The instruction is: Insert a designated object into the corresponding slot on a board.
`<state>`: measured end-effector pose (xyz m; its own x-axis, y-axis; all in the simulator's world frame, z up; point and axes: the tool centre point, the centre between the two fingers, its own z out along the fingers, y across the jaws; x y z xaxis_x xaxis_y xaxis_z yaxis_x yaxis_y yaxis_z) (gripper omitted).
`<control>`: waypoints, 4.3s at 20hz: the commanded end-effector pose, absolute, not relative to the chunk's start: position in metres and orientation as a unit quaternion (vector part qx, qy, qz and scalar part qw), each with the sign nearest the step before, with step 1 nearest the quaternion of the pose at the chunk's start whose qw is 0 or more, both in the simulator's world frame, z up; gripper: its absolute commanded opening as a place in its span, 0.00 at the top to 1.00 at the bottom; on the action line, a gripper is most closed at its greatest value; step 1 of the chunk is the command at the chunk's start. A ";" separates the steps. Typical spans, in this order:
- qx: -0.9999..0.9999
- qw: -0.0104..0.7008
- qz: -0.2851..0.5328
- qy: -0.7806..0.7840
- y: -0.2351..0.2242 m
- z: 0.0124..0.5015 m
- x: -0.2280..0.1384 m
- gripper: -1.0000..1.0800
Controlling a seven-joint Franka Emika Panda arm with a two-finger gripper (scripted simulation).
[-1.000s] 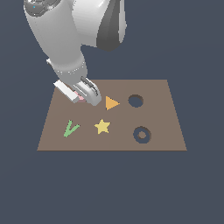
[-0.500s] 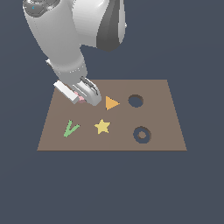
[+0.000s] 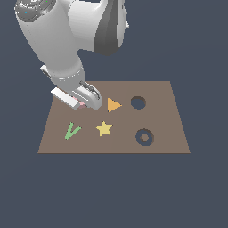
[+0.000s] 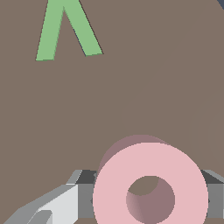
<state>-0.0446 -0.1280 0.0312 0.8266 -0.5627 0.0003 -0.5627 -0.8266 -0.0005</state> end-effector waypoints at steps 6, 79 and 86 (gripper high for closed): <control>-0.980 0.000 -0.001 0.199 -0.136 0.032 -0.018 1.00; -0.515 0.000 0.000 -0.857 0.104 0.040 0.098 1.00; -0.513 -0.001 0.000 -0.858 0.104 0.031 0.098 0.04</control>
<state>0.0976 0.1037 0.0309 -0.4728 0.8812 -0.0004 0.8812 0.4728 -0.0005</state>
